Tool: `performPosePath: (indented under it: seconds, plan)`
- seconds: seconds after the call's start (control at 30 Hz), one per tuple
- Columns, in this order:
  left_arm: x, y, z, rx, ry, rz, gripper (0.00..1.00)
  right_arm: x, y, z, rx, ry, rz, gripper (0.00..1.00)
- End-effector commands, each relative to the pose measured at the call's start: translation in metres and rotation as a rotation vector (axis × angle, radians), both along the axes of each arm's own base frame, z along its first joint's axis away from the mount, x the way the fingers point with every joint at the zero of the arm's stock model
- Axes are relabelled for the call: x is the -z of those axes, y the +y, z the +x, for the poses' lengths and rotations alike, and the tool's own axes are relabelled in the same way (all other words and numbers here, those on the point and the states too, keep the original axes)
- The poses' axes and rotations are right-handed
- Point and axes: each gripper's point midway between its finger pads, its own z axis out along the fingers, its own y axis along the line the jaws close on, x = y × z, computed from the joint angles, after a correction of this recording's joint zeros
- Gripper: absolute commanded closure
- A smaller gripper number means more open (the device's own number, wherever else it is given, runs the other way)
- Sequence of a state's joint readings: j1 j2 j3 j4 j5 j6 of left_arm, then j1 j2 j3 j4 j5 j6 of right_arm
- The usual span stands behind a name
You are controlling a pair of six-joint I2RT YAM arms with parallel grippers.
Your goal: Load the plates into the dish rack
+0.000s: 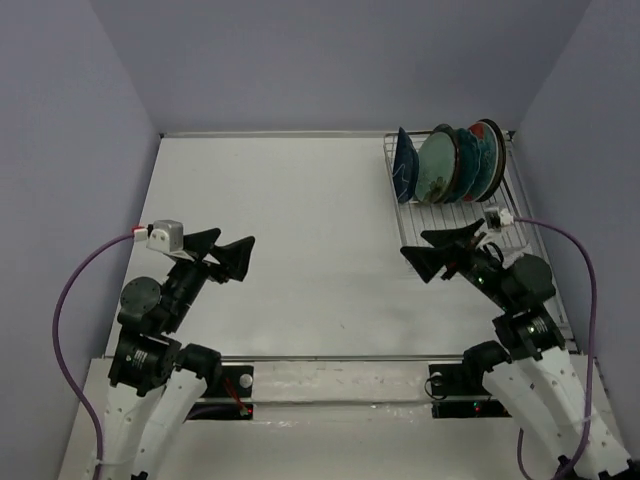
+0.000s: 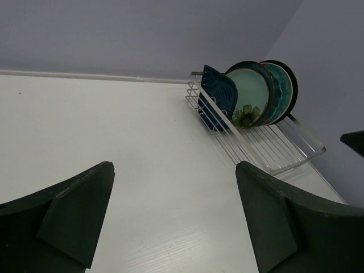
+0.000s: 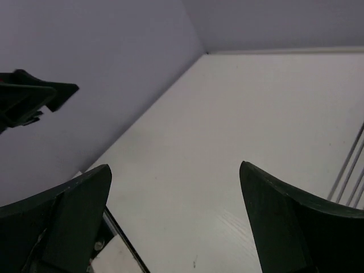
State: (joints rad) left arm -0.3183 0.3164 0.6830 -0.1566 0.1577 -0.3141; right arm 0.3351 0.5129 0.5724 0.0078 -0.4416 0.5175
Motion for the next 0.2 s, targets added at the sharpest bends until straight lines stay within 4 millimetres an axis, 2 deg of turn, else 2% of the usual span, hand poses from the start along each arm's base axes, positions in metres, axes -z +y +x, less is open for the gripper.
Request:
performPosePath:
  seconds: [0.0, 0.1, 0.17]
  plan:
    - [-0.056, -0.002, -0.016, 0.039, -0.167, -0.06, 0.01, -0.045, -0.011, -0.045, -0.026, -0.198, 0.095, 0.0]
    - [-0.068, -0.003, -0.019, 0.049, -0.186, -0.102, 0.01, -0.048, -0.022, -0.051, 0.03, -0.234, 0.106, 0.0]
    - [-0.07, -0.004, -0.019, 0.057, -0.183, -0.116, 0.01, -0.036, -0.025, -0.049, 0.051, -0.196, 0.087, 0.0]
